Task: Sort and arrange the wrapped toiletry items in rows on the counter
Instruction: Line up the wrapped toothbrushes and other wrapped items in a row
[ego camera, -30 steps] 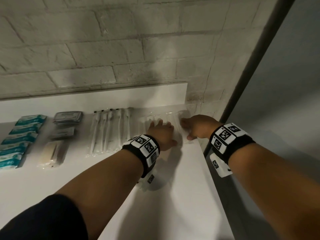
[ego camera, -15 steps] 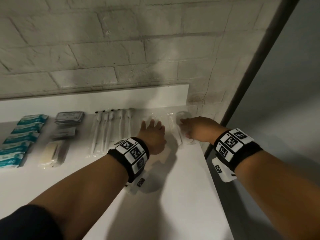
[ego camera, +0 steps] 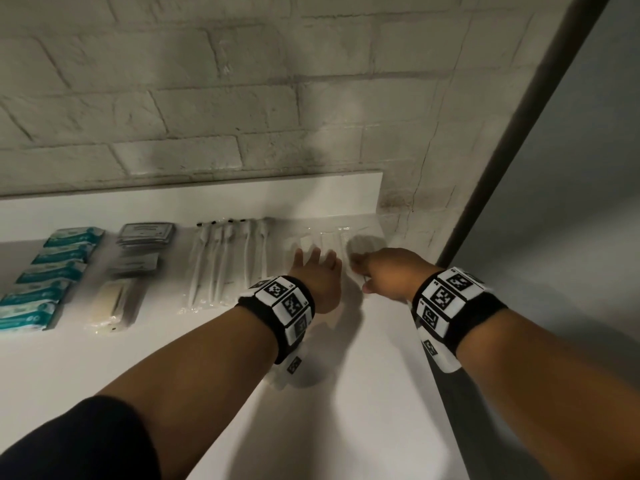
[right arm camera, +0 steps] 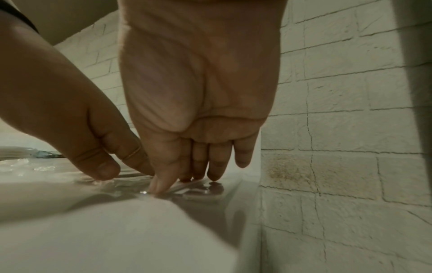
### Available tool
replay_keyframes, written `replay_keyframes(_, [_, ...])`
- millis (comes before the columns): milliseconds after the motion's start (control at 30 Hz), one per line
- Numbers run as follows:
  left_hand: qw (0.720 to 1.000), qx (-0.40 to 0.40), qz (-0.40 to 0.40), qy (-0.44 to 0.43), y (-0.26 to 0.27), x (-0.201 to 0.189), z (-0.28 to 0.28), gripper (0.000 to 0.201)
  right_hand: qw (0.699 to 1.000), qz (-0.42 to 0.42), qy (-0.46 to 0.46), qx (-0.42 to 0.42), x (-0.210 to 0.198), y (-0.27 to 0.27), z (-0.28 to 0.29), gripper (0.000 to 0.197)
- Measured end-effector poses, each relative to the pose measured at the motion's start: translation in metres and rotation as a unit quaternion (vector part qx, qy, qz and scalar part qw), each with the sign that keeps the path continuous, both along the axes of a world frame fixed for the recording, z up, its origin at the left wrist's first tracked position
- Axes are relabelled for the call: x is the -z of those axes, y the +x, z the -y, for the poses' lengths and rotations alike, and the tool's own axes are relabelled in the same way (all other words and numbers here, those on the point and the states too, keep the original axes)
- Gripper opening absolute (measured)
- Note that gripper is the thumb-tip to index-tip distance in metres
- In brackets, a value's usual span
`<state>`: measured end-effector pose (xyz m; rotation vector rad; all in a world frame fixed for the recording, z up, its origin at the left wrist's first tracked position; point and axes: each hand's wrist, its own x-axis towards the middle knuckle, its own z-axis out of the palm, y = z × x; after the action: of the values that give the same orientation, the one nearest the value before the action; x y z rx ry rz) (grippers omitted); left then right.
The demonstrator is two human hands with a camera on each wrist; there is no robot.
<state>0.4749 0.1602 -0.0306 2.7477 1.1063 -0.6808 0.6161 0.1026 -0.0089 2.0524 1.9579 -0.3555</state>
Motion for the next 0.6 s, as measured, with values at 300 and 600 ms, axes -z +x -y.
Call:
replay_keyframes(300, [0.999,-0.053,-0.003,0.002,-0.026,-0.006,-0.005,0.067,0.999,-0.011,0.016,-0.050,-0.016,-0.016,0.012,0.061])
replay_keyframes(600, [0.998,-0.055,-0.004,-0.009,-0.031,-0.002,-0.005,0.066,0.996,-0.017,-0.028,-0.079,-0.005,-0.032,0.000,0.056])
